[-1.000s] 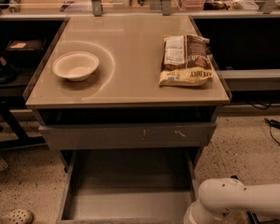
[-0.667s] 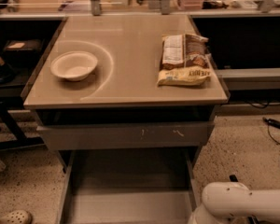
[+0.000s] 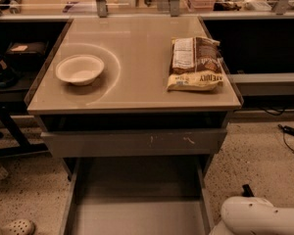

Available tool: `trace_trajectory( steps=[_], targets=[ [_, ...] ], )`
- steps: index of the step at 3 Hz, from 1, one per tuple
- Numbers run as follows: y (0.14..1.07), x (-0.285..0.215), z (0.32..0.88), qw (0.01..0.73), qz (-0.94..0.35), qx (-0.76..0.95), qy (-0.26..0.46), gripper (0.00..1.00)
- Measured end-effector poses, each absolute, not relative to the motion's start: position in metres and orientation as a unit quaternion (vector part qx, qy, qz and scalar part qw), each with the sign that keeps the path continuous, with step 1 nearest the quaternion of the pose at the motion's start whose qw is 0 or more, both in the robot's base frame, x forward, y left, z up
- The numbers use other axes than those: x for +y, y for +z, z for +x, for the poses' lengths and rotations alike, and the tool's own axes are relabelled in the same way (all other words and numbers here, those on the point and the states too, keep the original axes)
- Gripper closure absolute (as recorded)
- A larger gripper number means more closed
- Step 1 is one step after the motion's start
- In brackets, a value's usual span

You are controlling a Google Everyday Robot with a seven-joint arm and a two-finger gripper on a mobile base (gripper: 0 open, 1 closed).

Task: Open middle drawer

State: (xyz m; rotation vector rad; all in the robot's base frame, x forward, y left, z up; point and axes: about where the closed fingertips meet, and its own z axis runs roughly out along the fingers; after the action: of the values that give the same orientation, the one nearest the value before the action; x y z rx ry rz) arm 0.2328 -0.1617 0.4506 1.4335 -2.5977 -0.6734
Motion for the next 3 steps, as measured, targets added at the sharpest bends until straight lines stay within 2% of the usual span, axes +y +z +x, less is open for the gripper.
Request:
trace_trajectory(
  steps=[2,3],
  targets=[
    [0.461,-0.165,0.243,0.034,0.462,-0.857,-0.224,0.0],
    [0.505,-0.186,0.243,0.002,0.442,-0.87,-0.218,0.0]
  ],
)
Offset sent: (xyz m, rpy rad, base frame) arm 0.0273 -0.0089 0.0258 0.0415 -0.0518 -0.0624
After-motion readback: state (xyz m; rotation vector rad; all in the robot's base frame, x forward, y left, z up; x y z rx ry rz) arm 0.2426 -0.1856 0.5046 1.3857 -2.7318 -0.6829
